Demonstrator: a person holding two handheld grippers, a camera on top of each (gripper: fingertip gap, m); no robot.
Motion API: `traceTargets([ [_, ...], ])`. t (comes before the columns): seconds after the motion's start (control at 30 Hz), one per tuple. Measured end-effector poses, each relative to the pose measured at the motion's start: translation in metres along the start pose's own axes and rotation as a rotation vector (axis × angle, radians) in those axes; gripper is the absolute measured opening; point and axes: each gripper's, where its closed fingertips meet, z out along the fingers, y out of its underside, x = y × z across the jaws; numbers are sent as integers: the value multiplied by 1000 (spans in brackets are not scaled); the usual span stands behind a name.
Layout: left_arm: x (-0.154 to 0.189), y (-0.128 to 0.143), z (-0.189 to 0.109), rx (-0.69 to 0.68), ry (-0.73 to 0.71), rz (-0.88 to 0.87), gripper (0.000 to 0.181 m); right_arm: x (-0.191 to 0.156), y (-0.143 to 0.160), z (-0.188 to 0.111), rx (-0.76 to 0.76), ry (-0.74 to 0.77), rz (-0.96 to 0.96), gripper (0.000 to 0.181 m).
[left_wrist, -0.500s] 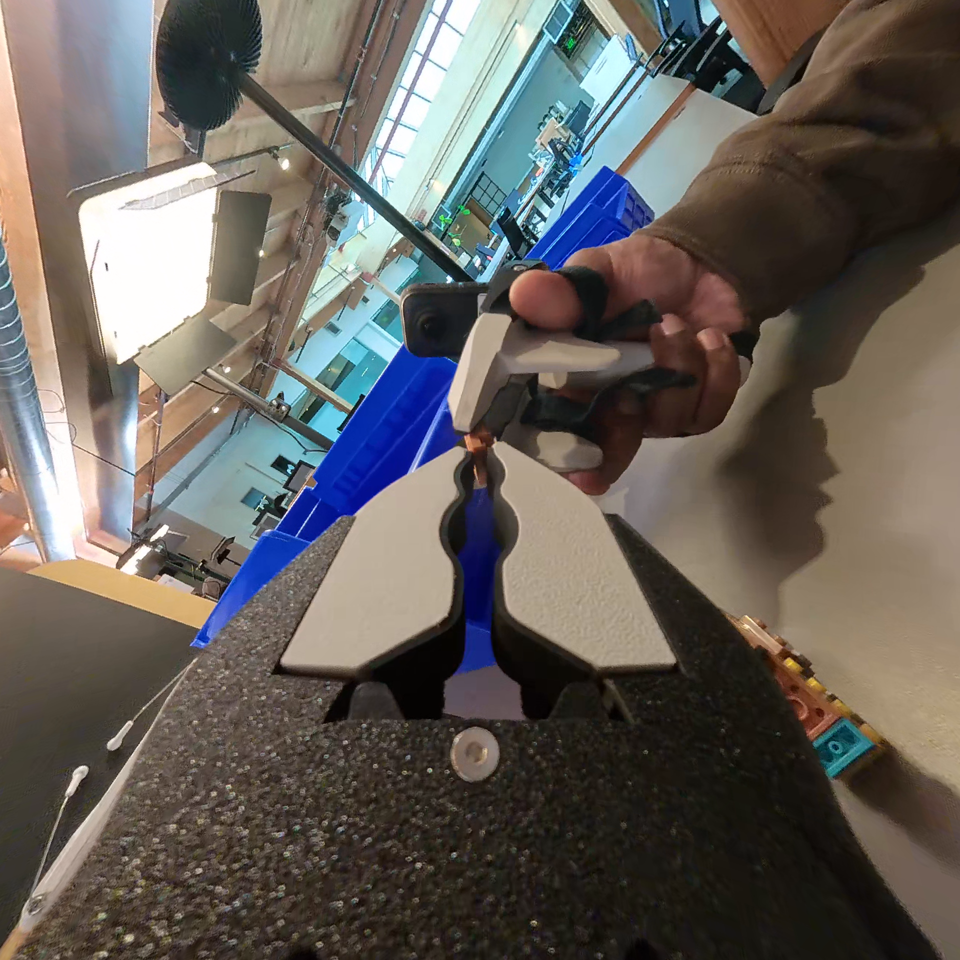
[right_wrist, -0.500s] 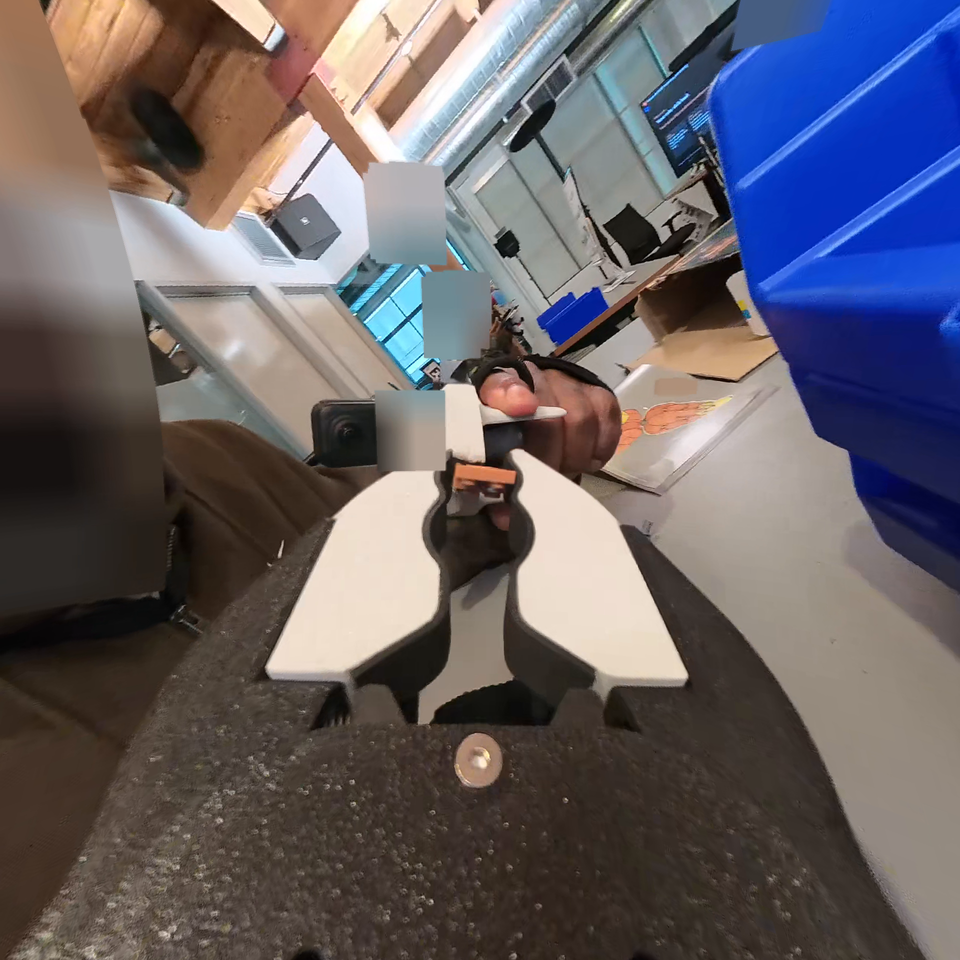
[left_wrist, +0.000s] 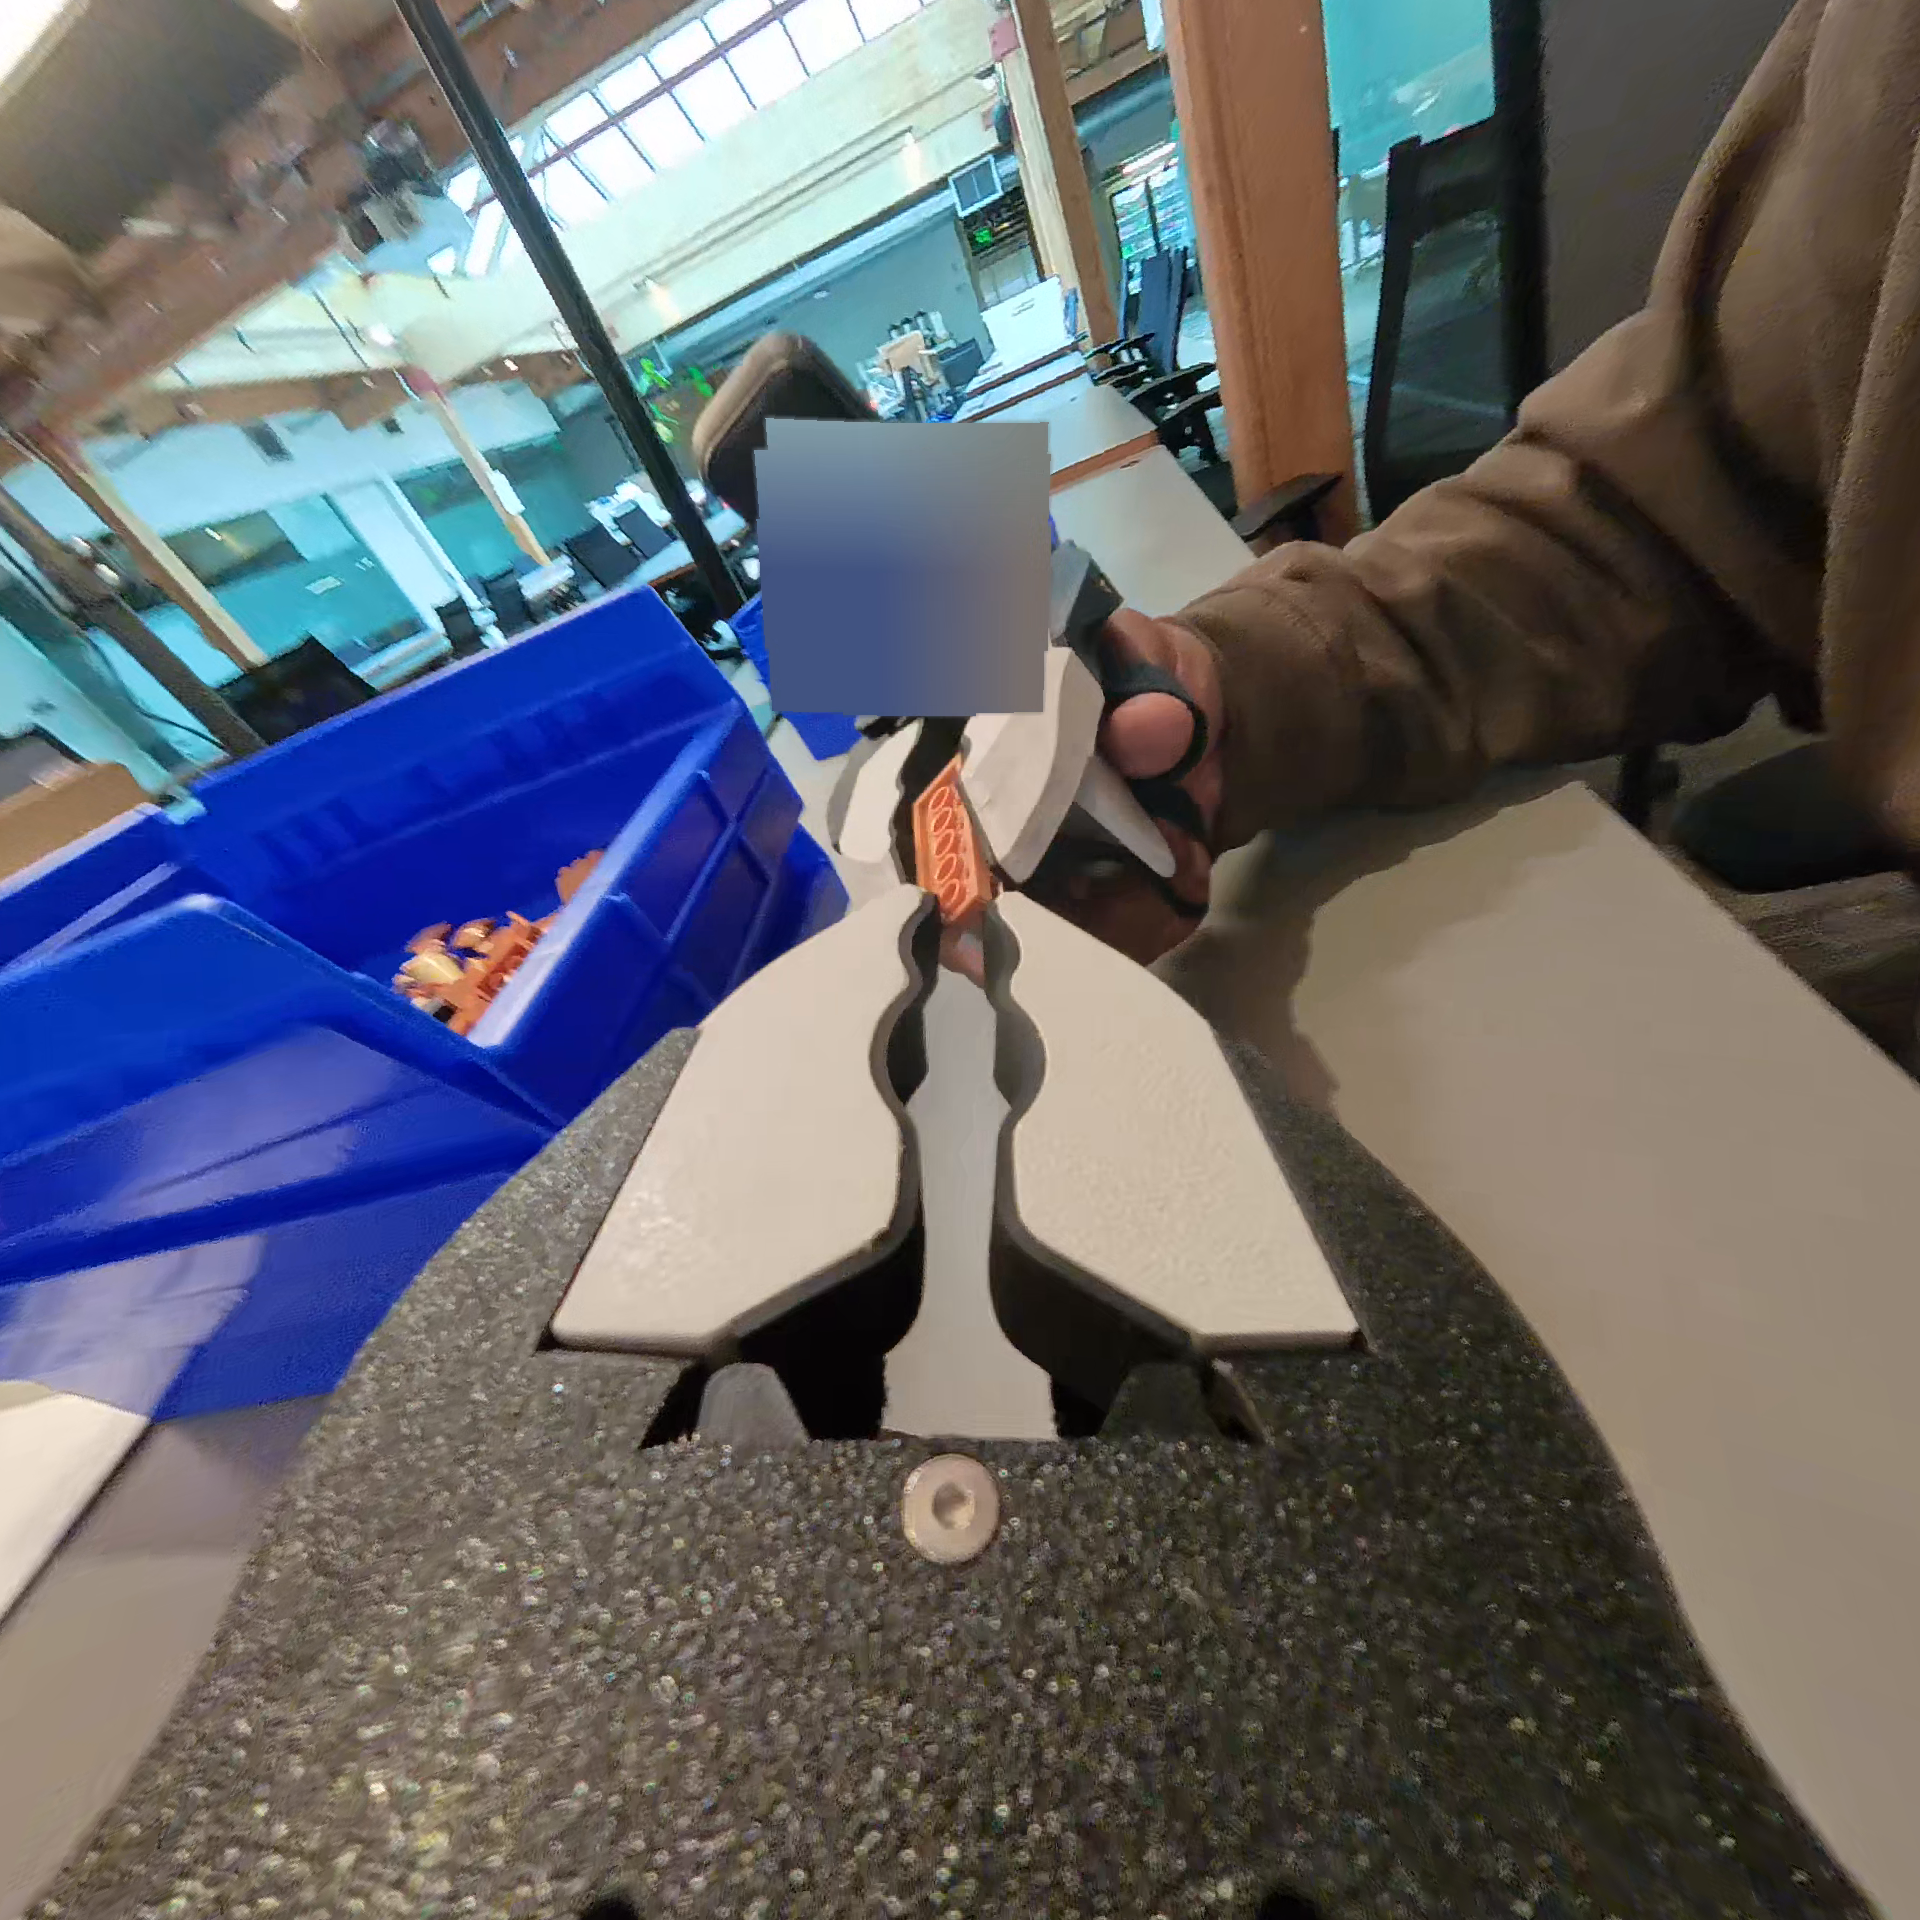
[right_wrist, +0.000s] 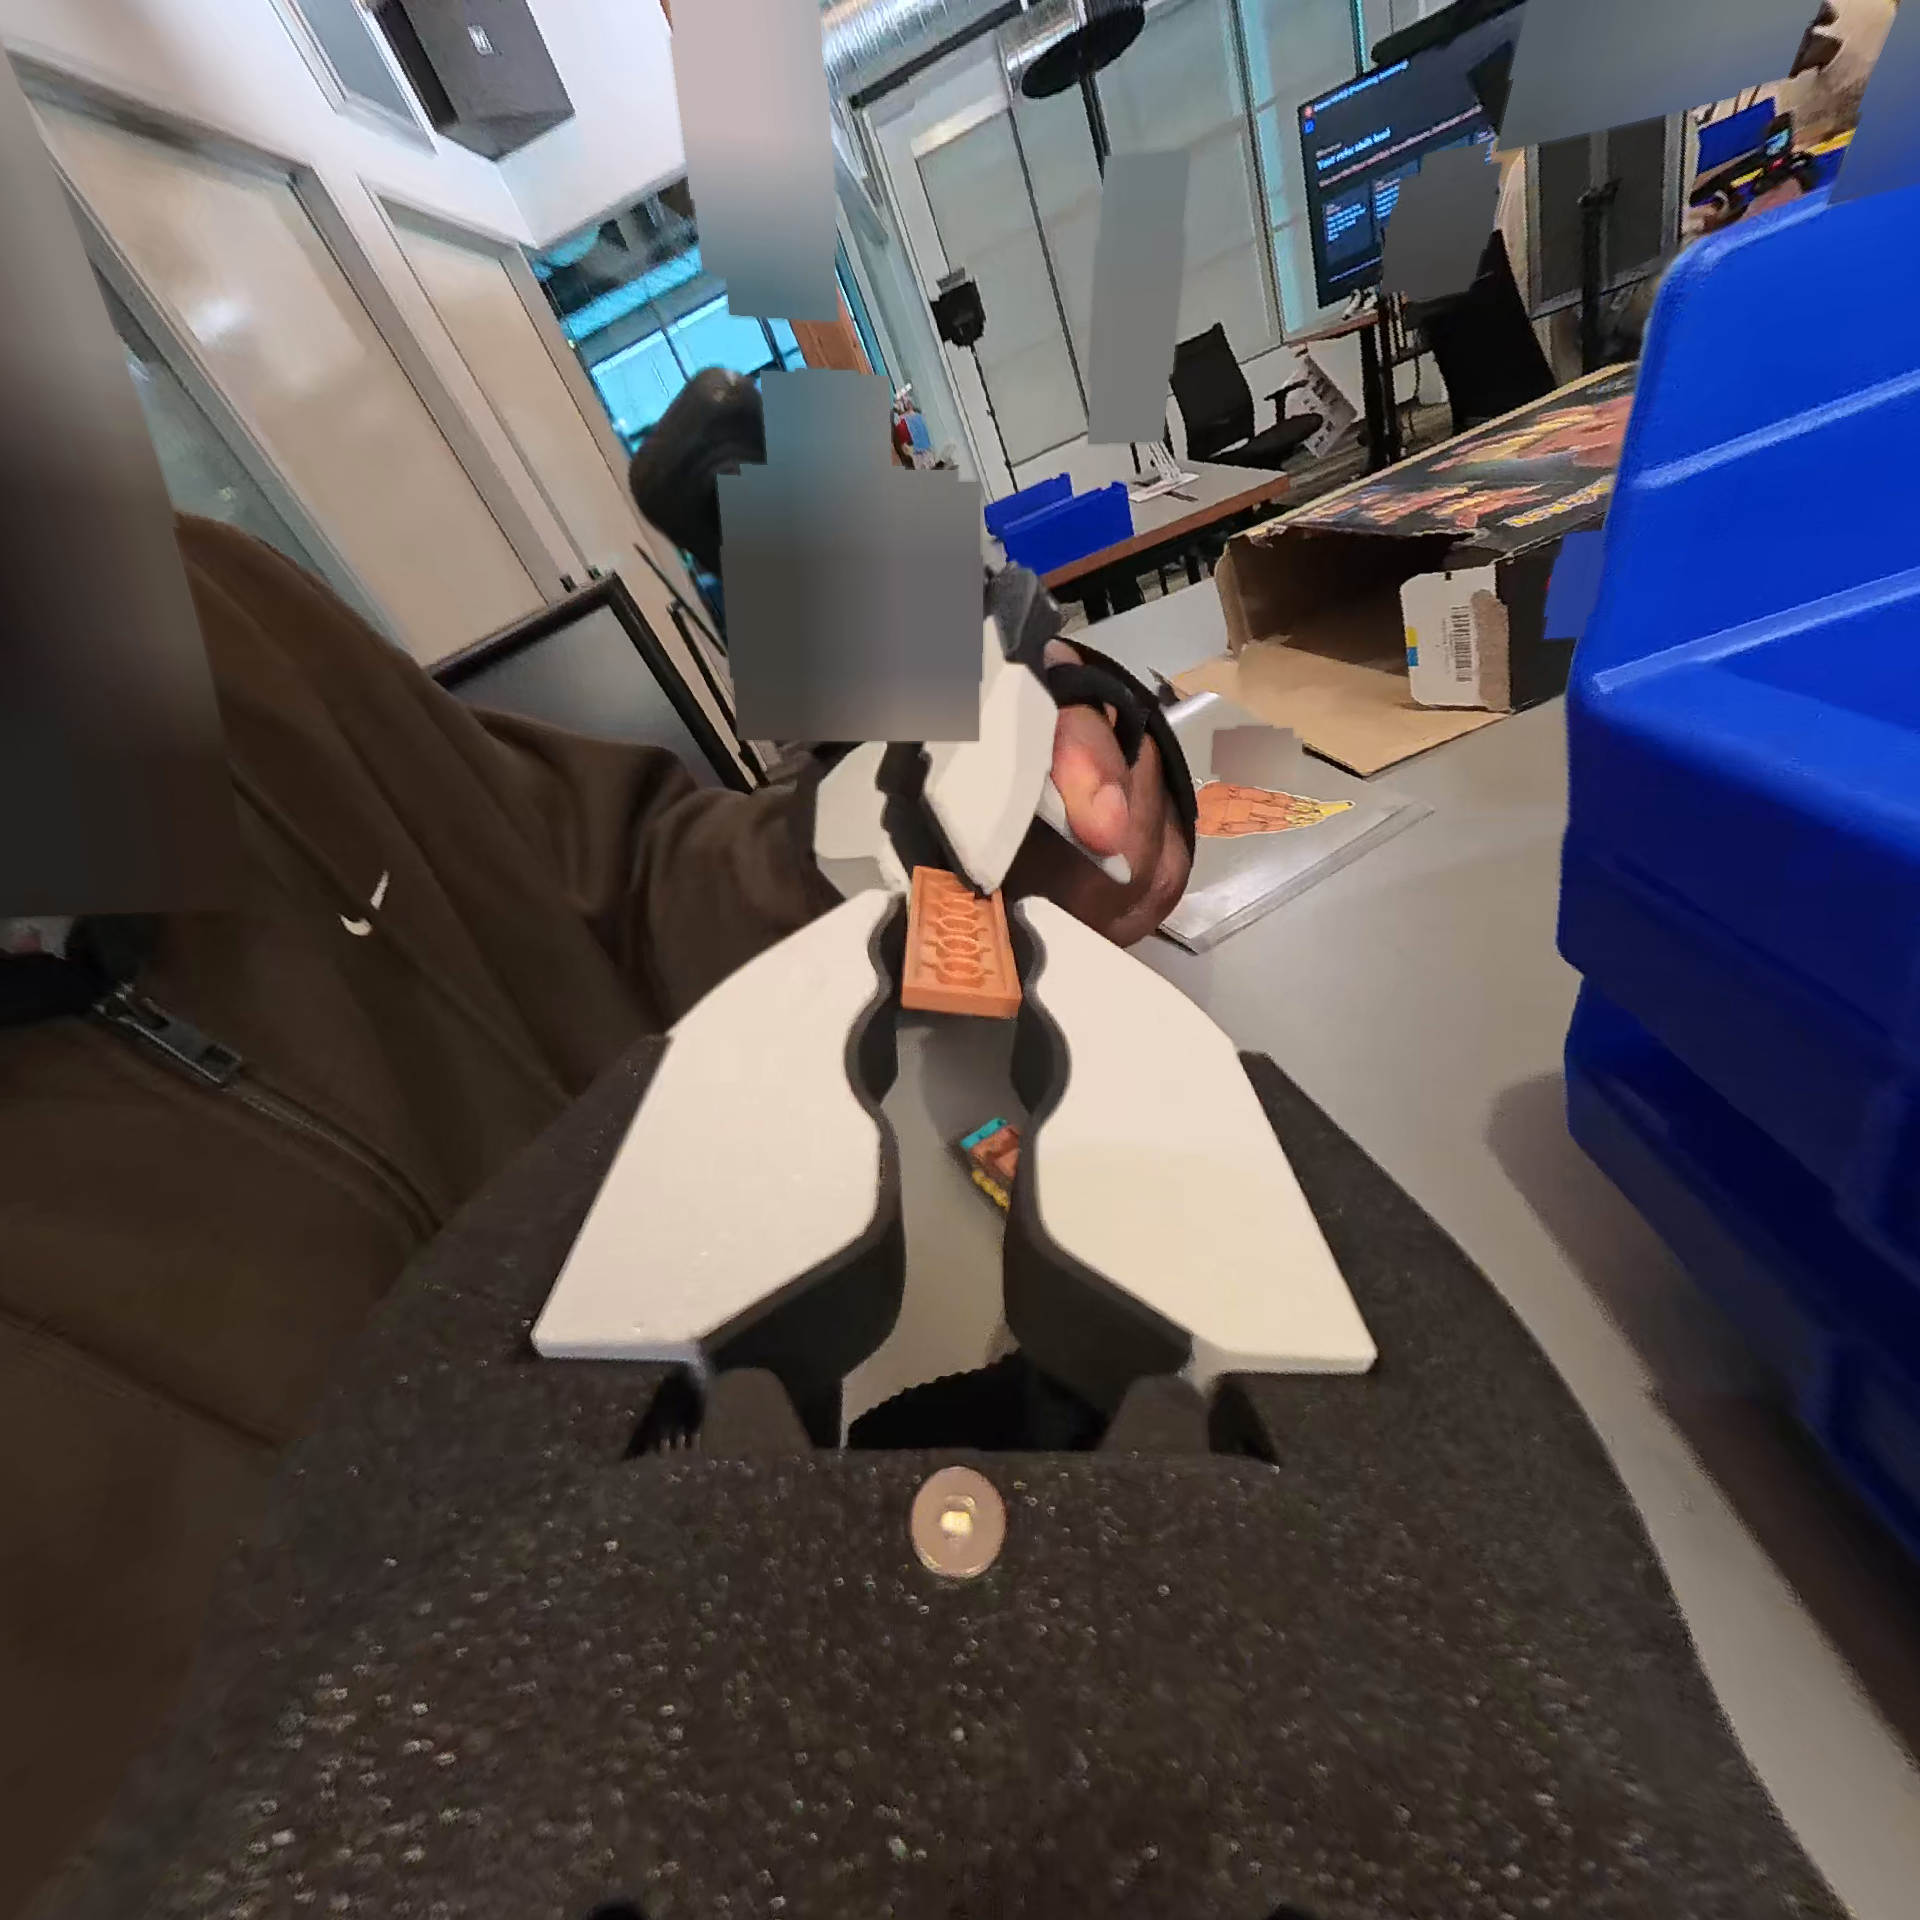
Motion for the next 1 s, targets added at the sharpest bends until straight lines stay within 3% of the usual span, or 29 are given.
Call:
traceTargets([
  [0.5, 5, 15, 3, -47, 159, -369, 8, 8, 24, -4, -211, 85, -188, 18],
  [0.53, 2, 14, 2, -32, 143, -387, 4, 10, 22, -4, -202, 104, -203, 10],
  [0.73, -21, 3, -7, 63, 48, -458, 4, 31, 9, -11, -179, 338, -364, 22],
  [0.87, -30, 14, -7, 7, -4, -553, 4, 40, -16, -26, -87, 525, -565, 28],
  [1.0, -37, 28, -4, -100, -112, -536, 4, 54, -10, -34, -235, 729, -886, 34],
])
